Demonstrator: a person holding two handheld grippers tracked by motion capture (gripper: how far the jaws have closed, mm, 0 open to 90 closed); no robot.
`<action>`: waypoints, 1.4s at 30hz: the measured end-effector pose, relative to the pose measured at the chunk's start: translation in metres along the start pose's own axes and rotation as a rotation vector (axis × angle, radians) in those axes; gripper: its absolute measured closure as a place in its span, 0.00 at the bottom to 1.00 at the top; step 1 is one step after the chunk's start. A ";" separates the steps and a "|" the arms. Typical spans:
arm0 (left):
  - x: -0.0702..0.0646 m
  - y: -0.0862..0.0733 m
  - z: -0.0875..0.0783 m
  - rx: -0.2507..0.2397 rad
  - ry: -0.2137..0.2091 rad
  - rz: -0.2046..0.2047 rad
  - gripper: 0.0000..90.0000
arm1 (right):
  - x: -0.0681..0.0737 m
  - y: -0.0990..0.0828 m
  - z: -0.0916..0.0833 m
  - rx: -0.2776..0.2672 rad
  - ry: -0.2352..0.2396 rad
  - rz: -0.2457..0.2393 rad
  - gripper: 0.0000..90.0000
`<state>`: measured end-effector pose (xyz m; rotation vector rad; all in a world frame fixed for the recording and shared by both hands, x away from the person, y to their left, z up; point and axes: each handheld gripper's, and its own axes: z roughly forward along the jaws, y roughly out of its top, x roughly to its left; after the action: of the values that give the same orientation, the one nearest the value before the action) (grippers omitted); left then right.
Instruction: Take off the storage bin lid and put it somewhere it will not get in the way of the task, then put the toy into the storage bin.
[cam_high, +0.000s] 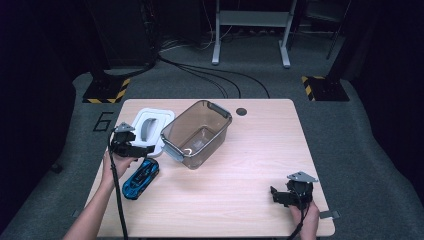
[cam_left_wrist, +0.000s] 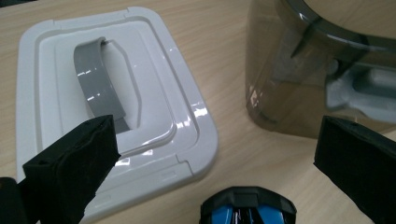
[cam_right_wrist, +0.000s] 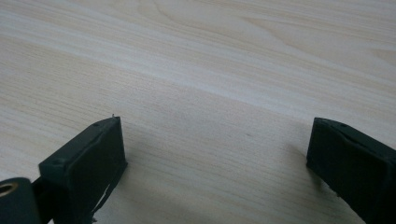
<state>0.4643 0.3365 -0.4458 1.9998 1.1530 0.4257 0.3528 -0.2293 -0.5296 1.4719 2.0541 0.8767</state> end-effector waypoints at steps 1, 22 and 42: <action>-0.001 -0.002 -0.001 0.003 0.001 0.003 0.00 | 0.000 0.000 0.000 0.000 0.000 0.000 0.04; -0.024 -0.029 0.008 0.101 0.011 -0.023 0.00 | 0.001 0.000 0.000 -0.003 -0.003 0.014 0.04; -0.029 -0.035 0.044 0.292 0.041 -0.077 0.10 | 0.000 0.000 0.000 0.000 -0.003 0.002 0.04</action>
<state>0.4550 0.3021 -0.4982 2.1935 1.3775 0.2718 0.3528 -0.2291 -0.5296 1.4744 2.0508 0.8755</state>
